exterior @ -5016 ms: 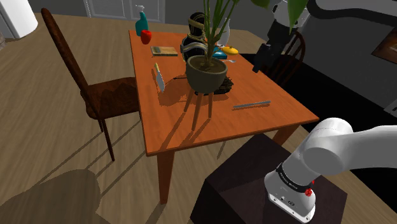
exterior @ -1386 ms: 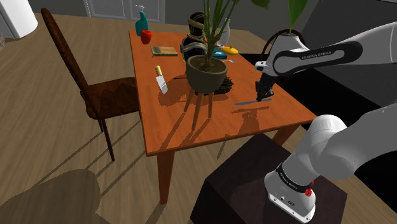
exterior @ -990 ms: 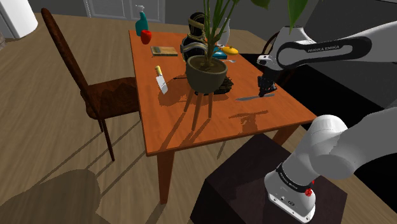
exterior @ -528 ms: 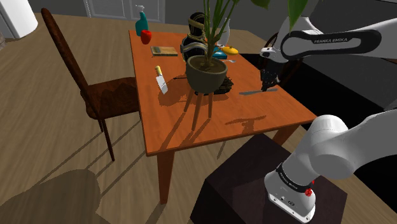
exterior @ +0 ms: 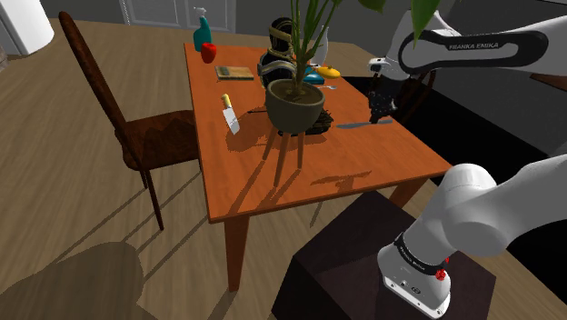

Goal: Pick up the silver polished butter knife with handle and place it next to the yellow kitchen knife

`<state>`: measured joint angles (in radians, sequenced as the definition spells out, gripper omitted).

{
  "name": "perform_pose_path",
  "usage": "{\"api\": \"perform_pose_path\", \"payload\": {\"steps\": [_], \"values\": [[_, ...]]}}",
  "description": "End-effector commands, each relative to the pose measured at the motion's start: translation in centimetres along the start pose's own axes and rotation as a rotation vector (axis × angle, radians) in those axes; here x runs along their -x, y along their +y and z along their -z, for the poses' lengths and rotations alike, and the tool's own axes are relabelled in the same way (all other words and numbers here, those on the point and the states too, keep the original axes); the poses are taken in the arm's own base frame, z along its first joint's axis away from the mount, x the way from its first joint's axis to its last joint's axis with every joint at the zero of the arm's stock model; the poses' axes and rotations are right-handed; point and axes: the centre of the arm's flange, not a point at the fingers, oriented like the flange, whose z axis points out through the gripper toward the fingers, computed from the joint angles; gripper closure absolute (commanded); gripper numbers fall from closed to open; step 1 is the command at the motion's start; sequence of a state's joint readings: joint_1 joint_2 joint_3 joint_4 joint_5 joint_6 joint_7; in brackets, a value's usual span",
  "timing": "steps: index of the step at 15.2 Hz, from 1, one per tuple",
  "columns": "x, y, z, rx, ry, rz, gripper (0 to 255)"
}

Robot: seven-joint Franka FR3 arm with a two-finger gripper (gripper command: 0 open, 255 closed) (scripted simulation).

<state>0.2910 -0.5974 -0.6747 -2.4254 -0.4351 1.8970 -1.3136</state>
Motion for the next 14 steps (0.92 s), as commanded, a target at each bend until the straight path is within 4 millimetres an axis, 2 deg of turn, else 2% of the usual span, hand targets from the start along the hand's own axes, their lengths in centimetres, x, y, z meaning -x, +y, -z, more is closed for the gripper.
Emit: {"api": "perform_pose_path", "payload": {"steps": [1,14], "values": [[-2.4,0.8,0.1,0.0,0.0,0.0,255],[-18.8,5.9,1.0,0.0,0.0,0.0,255]]}}
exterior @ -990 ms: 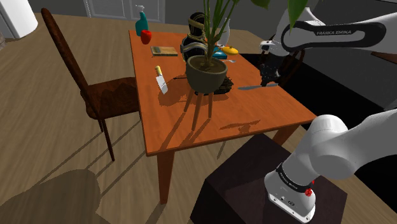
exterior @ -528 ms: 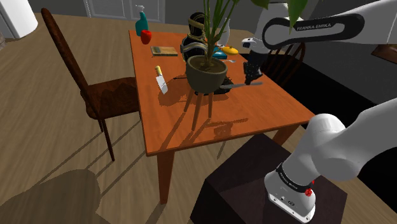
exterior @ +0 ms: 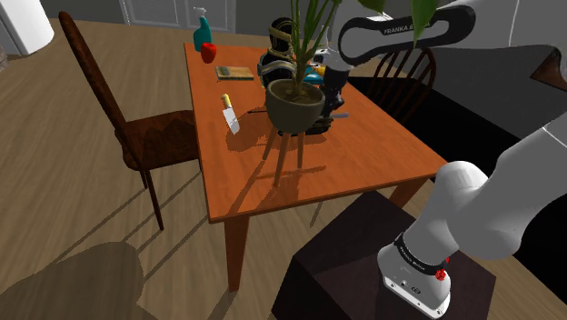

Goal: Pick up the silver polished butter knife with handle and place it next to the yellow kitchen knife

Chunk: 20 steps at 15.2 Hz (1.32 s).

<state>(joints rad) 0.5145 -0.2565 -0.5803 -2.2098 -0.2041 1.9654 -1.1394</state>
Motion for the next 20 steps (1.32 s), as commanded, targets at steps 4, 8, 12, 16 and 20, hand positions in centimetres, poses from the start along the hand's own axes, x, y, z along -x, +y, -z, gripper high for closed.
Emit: {"api": "perform_pose_path", "payload": {"steps": [4,8,12,16,20], "values": [[-6.3,1.5,0.3,0.0,0.001,-0.001,255],[-11.4,3.1,0.6,0.0,0.001,-0.001,255],[-16.4,4.6,0.9,0.0,0.001,-0.001,255],[-21.4,6.2,1.1,0.0,0.001,-0.001,255],[-26.5,7.7,1.4,0.0,0.001,-0.001,255]]}}
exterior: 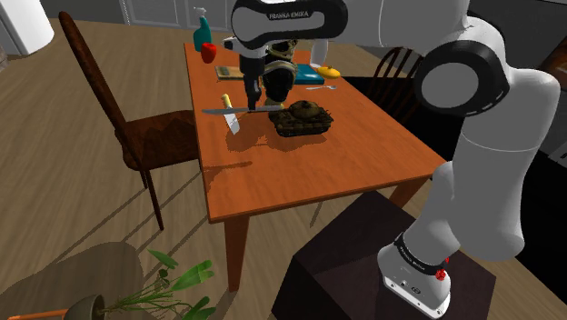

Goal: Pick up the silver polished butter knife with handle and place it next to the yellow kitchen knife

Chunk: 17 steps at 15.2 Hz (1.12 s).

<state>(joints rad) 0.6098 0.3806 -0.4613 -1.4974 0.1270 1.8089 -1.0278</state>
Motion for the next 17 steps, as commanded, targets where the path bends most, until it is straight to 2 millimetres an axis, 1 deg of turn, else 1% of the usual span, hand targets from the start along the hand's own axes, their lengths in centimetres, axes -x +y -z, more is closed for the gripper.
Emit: {"api": "perform_pose_path", "payload": {"steps": [1,5,17], "values": [[-2.5,0.9,0.0,-0.001,0.0,0.0,255],[-7.7,2.5,0.3,-0.001,0.0,0.0,255],[-8.1,2.6,-6.1,-0.001,0.0,0.0,255]]}}
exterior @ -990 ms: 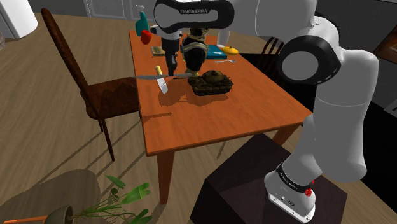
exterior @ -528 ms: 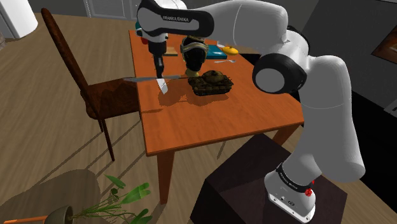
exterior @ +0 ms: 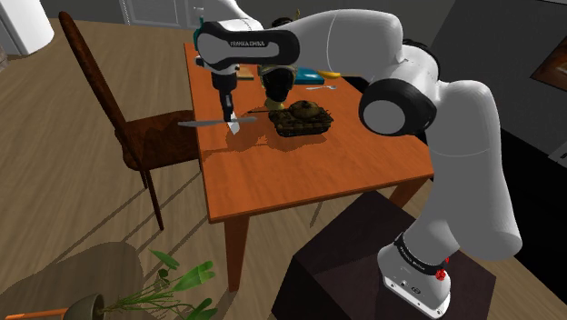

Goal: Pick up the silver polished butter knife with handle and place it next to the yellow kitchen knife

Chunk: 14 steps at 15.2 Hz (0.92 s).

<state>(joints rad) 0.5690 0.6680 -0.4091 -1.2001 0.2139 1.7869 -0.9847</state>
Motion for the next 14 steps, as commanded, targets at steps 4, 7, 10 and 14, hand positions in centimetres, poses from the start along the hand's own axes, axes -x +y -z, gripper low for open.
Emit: {"api": "perform_pose_path", "payload": {"steps": [4,7,10,14], "values": [[-0.1,0.0,-2.7,0.0,0.0,0.0,255],[-0.2,0.0,-3.8,0.0,0.0,0.0,255],[-0.2,0.0,-3.8,0.0,0.0,0.0,255],[-0.2,0.0,-3.8,0.0,0.0,0.0,255]]}}
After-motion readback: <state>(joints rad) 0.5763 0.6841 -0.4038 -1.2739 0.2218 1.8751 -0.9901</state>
